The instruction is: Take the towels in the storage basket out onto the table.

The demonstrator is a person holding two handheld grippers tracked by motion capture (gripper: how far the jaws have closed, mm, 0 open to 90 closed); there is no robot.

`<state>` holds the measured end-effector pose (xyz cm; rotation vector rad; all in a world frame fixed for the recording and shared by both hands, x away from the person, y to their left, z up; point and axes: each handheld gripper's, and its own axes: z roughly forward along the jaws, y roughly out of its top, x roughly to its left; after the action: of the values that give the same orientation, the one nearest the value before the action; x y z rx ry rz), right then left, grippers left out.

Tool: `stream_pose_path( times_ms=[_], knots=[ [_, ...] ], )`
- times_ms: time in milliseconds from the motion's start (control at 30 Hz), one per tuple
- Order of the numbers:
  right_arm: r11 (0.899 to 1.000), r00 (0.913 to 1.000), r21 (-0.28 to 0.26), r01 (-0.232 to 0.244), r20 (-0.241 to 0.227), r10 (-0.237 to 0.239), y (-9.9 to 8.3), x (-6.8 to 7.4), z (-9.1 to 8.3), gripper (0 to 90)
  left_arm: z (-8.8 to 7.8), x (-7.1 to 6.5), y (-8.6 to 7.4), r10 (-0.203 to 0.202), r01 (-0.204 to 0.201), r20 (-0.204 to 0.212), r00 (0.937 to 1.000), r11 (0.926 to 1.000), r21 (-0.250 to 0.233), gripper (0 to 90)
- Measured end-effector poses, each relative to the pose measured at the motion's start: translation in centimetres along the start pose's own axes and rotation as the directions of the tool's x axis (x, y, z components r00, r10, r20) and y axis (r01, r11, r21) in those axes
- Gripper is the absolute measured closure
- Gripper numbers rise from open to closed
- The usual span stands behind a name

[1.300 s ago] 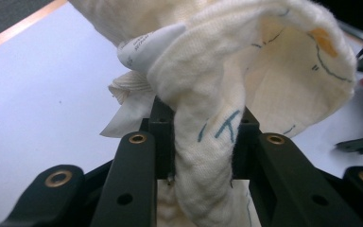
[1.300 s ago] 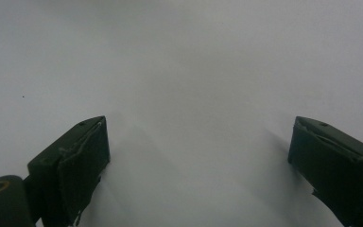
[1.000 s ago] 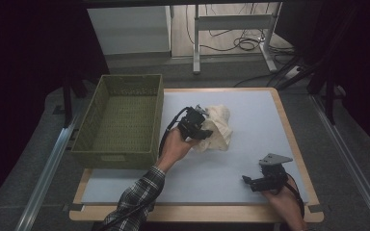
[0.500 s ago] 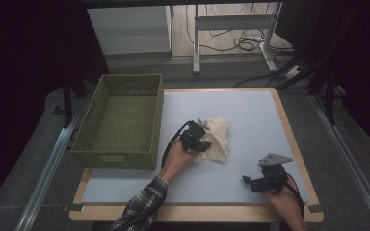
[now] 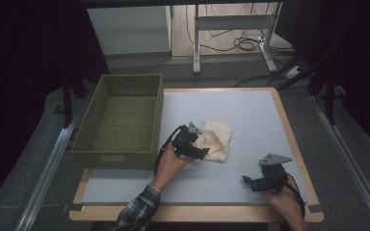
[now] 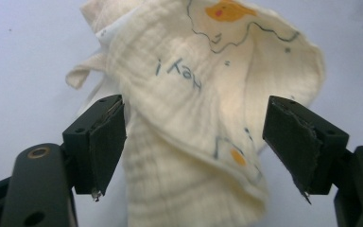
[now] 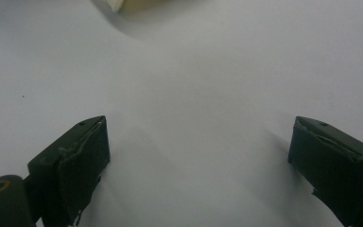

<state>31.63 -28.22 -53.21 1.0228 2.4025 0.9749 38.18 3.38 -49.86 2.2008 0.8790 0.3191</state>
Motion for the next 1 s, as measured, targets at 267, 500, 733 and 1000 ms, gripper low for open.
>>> stream_pose_path(
  times_ms=[267, 500, 733, 1000],
  knots=[
    [1.0, 1.0, -0.007, 0.0, -0.008, 0.0, 0.0, 0.1, -0.2, 12.9, -1.4, -1.0, -2.5, 0.015, -0.015, -0.023, 0.9996, 0.9995, -0.029, 24.5],
    [0.999, 0.9974, -0.013, -0.049, -0.053, 0.049, 1.0, 0.1, -0.4, 31.5, -1.6, -2.1, -3.9, 0.033, -0.034, -0.015, 0.9993, 0.9976, -0.06, 34.6],
    [0.994, 0.99, -0.063, -0.086, -0.117, 0.078, 3.4, 0.4, 0.5, 42.2, -1.0, -2.8, -4.1, 0.063, -0.066, -0.04, 0.9972, 0.9951, -0.074, 44.1],
    [0.996, 0.9903, -0.065, -0.056, -0.131, 0.047, 6.7, 2.4, 3.1, 43.6, -0.6, -2.6, -4.3, 0.07, -0.075, -0.059, 0.9958, 0.9925, -0.096, 49.3]
  ],
)
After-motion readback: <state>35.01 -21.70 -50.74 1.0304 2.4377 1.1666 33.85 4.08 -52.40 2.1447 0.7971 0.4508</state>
